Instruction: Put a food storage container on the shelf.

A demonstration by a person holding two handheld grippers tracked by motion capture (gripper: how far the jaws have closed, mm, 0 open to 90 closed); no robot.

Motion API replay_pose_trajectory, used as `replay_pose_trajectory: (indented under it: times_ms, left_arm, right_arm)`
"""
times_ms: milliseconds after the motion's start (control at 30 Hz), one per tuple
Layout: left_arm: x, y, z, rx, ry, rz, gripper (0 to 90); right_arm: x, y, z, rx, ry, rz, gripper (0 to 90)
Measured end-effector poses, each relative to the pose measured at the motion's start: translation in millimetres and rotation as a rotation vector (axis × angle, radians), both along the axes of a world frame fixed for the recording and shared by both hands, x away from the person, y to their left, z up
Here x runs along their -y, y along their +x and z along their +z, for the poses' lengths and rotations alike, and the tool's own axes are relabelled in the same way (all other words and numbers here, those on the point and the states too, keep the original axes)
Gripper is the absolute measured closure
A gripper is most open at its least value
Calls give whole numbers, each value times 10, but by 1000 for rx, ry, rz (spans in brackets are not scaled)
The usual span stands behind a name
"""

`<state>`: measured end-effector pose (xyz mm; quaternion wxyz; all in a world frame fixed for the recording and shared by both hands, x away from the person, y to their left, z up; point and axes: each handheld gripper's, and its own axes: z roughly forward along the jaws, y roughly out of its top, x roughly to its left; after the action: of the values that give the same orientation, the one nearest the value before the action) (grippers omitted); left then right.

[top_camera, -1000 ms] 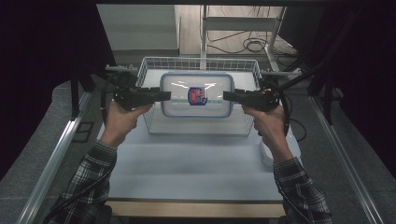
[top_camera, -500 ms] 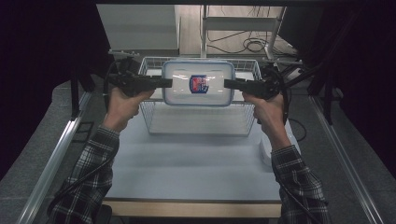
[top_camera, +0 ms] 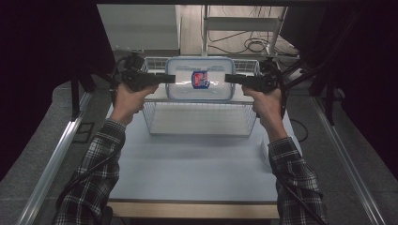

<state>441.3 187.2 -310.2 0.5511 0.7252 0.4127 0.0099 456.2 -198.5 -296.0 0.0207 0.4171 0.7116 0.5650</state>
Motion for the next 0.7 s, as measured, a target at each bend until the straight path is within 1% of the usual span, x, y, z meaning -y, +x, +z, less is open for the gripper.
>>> replay_pose_trajectory:
  times_ms: [133, 267, 300, 367, 400, 433, 467, 533, 633, 700]
  left_arm:
    - [3, 24, -22, 8, 0, 5, 502]
    - [19, 21, -15, 38, 19, 16, 492]
    - [32, 15, -20, 53, 28, 13, 483]
    - [67, 1, -21, 80, 56, 18, 435]
    - [67, 1, -21, 80, 56, 18, 428]
    - [90, -4, -15, 93, 79, 23, 428]
    - [104, -4, -10, 97, 85, 29, 428]
    - [117, 1, -2, 93, 91, 34, 419]
    - [109, 21, -8, 89, 85, 33, 419]
    - [106, 26, -19, 89, 77, 34, 418]
  right_arm:
    - [-5, 34, -24, -15, 2, -8, 484]
    - [-6, 66, -64, -16, 10, -20, 478]
    - [-7, 67, -69, -13, 13, -21, 476]
    - [-14, 63, -69, -4, 12, -21, 472]
    - [-14, 63, -69, -4, 12, -21, 472]
    - [-21, 60, -67, 3, 8, -25, 447]
    - [-41, 56, -67, 12, -1, -27, 444]
    - [-76, 41, -59, 30, -35, -36, 431]
    - [-84, 41, -56, 30, -40, -40, 430]
    - [-87, 47, -60, 38, -47, -42, 423]
